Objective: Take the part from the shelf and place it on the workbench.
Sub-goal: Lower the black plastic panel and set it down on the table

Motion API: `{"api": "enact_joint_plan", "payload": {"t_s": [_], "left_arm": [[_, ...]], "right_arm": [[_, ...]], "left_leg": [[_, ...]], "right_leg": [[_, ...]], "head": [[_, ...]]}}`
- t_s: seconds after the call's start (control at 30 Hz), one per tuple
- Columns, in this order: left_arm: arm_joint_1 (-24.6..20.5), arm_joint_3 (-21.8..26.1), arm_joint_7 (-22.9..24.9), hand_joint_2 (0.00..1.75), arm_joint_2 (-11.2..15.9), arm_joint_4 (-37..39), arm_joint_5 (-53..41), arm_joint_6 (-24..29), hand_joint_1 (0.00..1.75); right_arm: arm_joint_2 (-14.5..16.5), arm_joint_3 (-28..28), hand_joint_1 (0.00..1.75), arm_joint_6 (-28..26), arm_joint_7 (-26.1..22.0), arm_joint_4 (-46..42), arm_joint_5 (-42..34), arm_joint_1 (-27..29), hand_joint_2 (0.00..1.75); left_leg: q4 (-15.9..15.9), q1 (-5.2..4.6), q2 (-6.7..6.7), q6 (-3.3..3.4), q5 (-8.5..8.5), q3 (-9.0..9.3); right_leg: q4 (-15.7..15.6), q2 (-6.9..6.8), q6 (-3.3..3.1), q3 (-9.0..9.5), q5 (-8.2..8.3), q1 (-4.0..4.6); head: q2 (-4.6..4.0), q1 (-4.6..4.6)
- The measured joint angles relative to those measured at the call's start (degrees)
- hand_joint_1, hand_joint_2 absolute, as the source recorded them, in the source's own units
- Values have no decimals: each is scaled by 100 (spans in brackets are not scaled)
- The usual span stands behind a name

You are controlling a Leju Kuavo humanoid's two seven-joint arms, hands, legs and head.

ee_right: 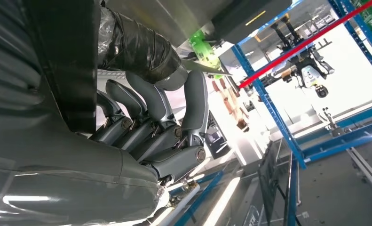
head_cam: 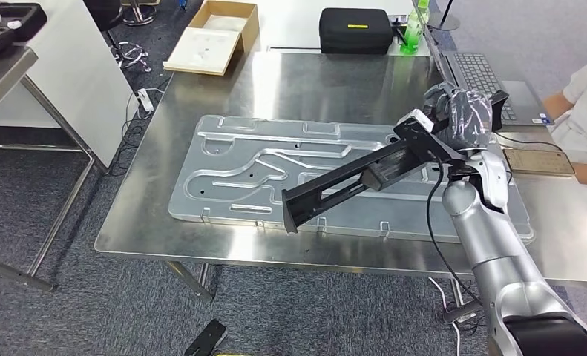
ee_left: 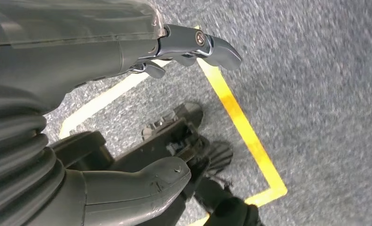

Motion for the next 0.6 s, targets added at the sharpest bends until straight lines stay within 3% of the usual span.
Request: {"api": "enact_joint_plan", "payload": {"t_s": [0.1, 0.17, 0.23, 0.3, 0.33, 0.4, 0.47, 0.53, 0.57, 0.6], "left_arm": [[0, -1, -3, 175, -2, 0, -1, -8, 0], [10, -2, -9, 175, 0, 0, -1, -18, 0], [9, -2, -26, 175, 2, 0, -1, -25, 0], [-1, -2, -56, 175, 4, 0, -3, -40, 0], [-7, -4, -73, 175, 6, 0, -4, -51, 0], [-7, -13, -106, 175, 9, 0, -9, -67, 0], [-1, -31, -125, 175, 8, 0, -27, -65, 0], [-8, -52, -125, 175, 4, 0, -67, -27, 0], [-11, -69, -114, 175, 2, 0, -98, 12, 0], [-10, -90, -101, 131, 1, 0, -126, 52, 0]], "right_arm": [[-1, -4, 175, -2, -9, 3, 0, -2, 175], [-1, -8, 175, -4, -15, 13, 0, 1, 175], [-1, -15, 175, -9, -20, 26, 0, 3, 175], [-2, -44, 175, -25, -20, 35, -3, -1, 175], [-3, -71, 175, -36, -14, 43, -9, -4, 175], [-8, -134, 175, -57, 6, 74, -22, -9, 175], [-15, -191, 87, -67, 17, 113, -27, -8, 87], [-32, -247, 0, -69, 10, 143, -29, -18, 0], [-44, -273, 0, -69, 3, 161, -31, -21, 0], [-56, -290, 0, -69, -6, 184, -32, -18, 0]], "left_leg": [[917, 9, 55, -38, -477, -406], [1398, 8, 60, -32, -602, -636], [1113, -8, 63, 23, -344, -505], [392, -45, 80, 128, -6, -155], [123, -62, 90, 164, 74, -24], [-91, -88, 97, 189, 85, 72], [-183, -69, 91, 201, 137, 102], [-283, -32, 93, 232, 204, 143], [-305, -26, 94, 240, 222, 150], [-309, -25, 93, 251, 229, 147]], "right_leg": [[-17, -25, -91, 17, -2, 26], [-10, -30, -113, 16, -5, 57], [-2, -29, -121, 24, -8, 88], [3, -33, -119, 35, -15, 116], [3, -37, -106, 33, -14, 124], [-7, -51, -62, 22, 3, 124], [-25, -56, 1, 28, 11, 113], [173, -42, 65, -52, -145, 105], [443, -33, 93, -170, -306, 89], [801, -28, 122, -337, -484, 75]], "head": [[0, -2], [0, -2], [0, -2], [0, -2], [0, -2], [0, -2], [0, -1], [0, 1], [0, 2], [0, 3]]}}
